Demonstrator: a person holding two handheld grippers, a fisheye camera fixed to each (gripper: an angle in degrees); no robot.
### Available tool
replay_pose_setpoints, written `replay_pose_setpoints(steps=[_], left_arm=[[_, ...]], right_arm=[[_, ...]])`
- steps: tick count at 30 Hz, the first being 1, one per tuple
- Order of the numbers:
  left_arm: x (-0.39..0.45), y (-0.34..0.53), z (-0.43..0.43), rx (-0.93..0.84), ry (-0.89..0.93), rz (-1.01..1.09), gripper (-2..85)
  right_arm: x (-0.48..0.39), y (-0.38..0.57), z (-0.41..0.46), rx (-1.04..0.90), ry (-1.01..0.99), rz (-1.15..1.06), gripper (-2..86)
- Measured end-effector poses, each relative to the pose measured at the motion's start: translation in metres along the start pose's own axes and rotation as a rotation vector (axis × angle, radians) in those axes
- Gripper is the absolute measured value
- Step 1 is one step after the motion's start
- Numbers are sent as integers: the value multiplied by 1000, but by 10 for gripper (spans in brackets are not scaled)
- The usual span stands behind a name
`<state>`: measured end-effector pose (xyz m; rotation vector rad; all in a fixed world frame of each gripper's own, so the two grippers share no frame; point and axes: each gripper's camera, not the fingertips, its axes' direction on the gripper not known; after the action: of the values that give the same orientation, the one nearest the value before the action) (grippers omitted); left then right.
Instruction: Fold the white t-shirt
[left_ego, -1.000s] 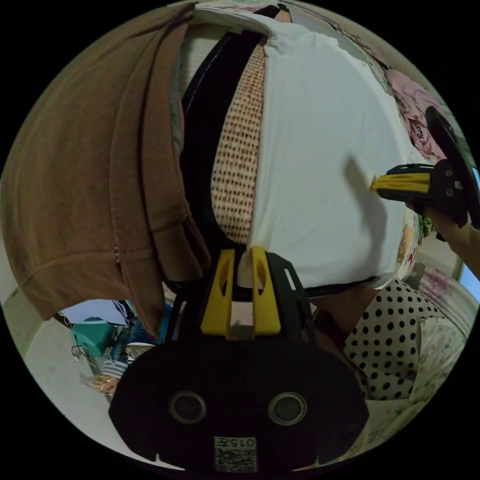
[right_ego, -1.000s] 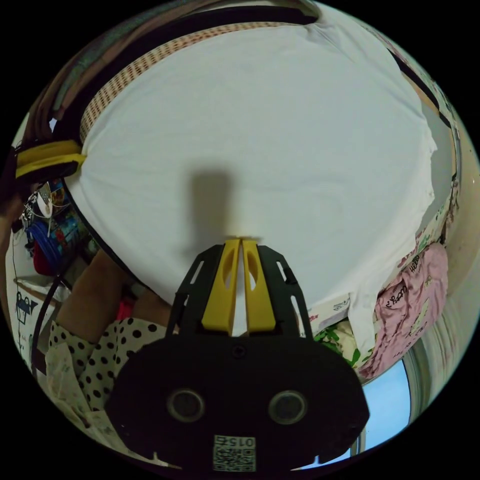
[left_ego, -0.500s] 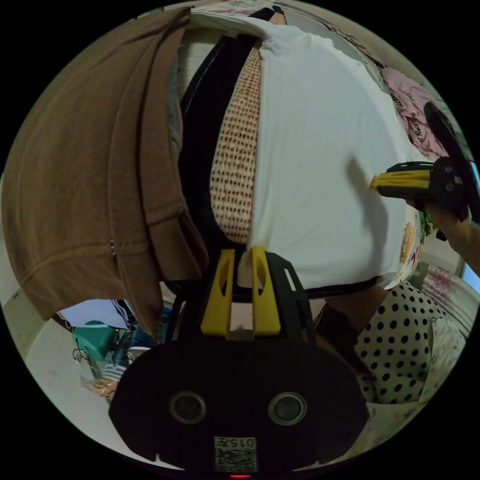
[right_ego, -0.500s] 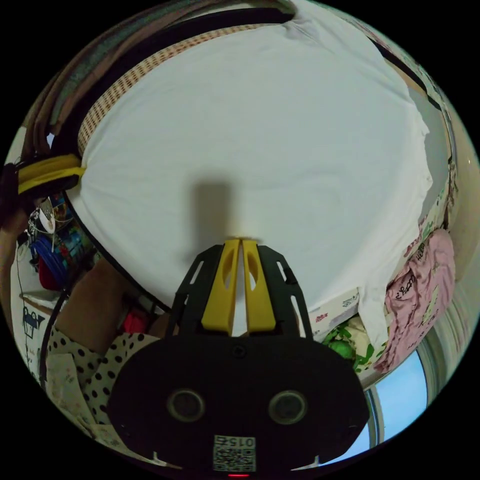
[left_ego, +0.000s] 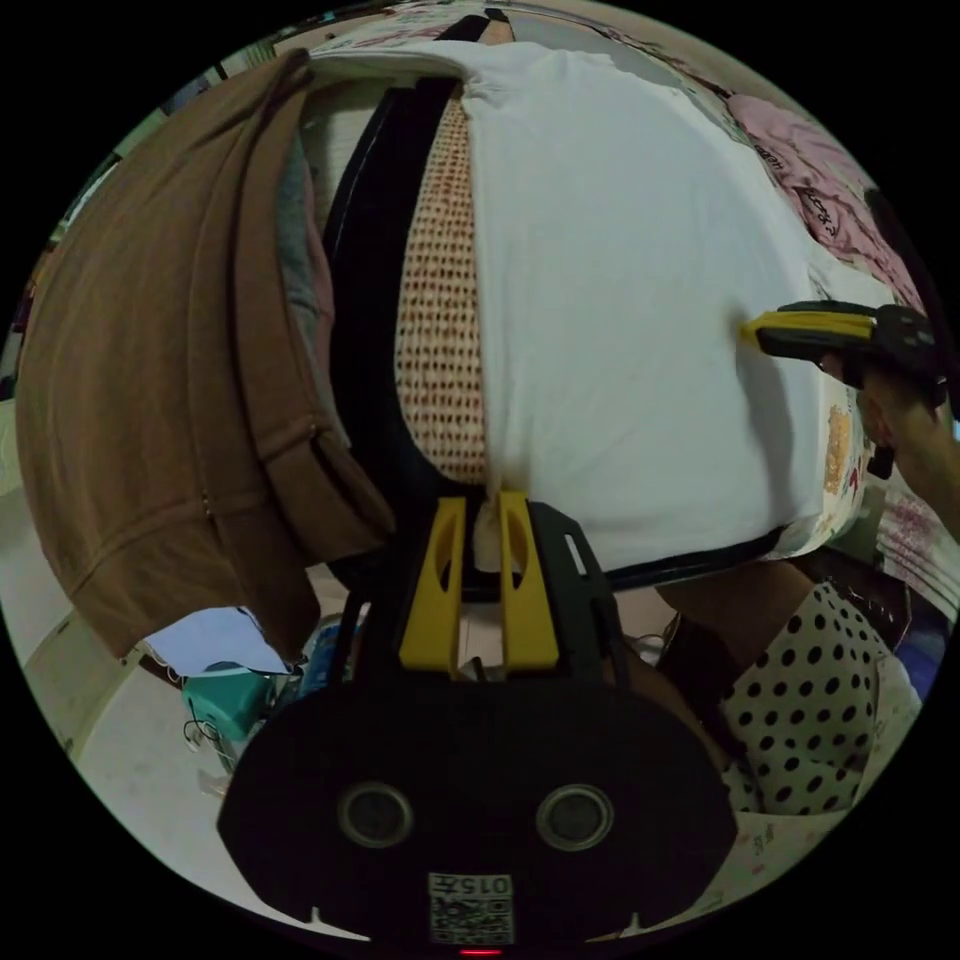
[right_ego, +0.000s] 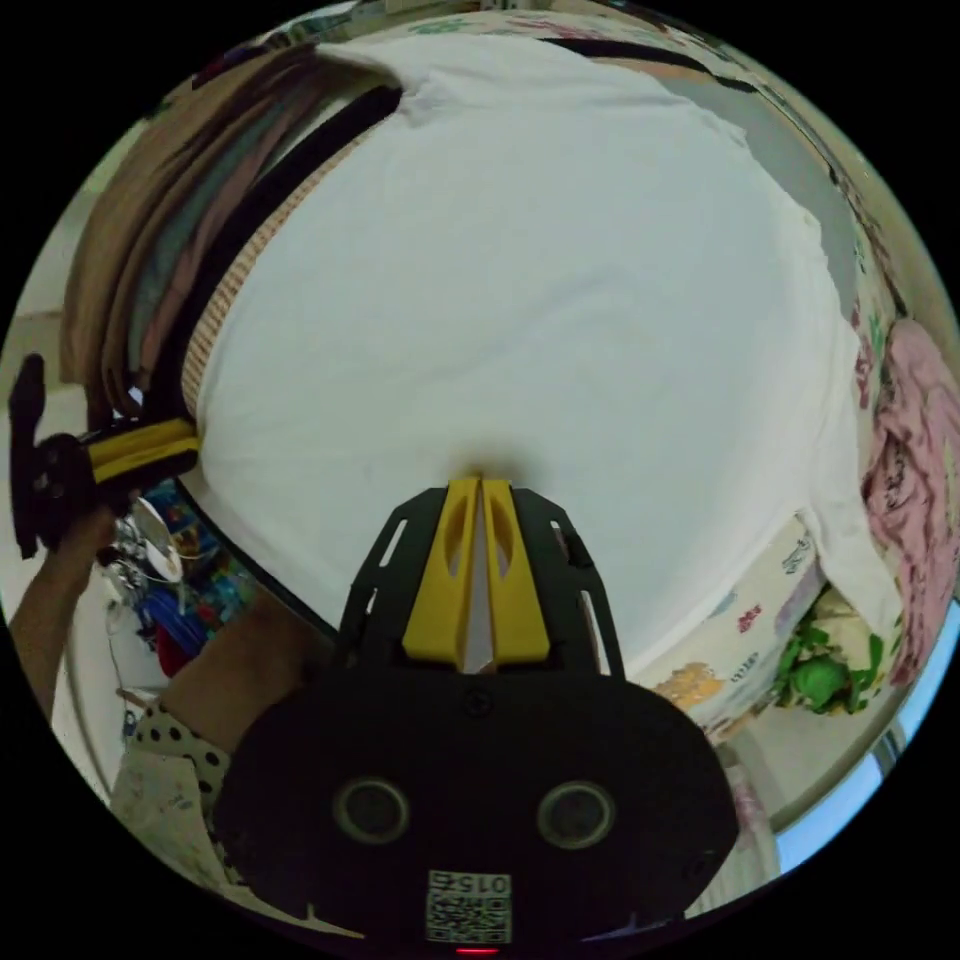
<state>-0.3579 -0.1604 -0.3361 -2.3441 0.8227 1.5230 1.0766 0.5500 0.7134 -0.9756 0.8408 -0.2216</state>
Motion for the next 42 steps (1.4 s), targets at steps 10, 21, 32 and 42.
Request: replay_pose_setpoints(steps=[10, 21, 32, 42], left_arm=[[18, -28, -75, -92, 26, -8, 58], [60, -18, -170, -35, -79, -118, 85], [243, -71, -312, 212, -154, 106, 85], [526, -157, -249, 93, 46, 633, 84]], right_arm=[[128, 113, -133, -36, -85, 402, 65], [134, 183, -245, -174, -95, 420, 52], [234, 277, -432, 48, -473, 749, 97], [396, 351, -667, 622, -319, 1016, 105]])
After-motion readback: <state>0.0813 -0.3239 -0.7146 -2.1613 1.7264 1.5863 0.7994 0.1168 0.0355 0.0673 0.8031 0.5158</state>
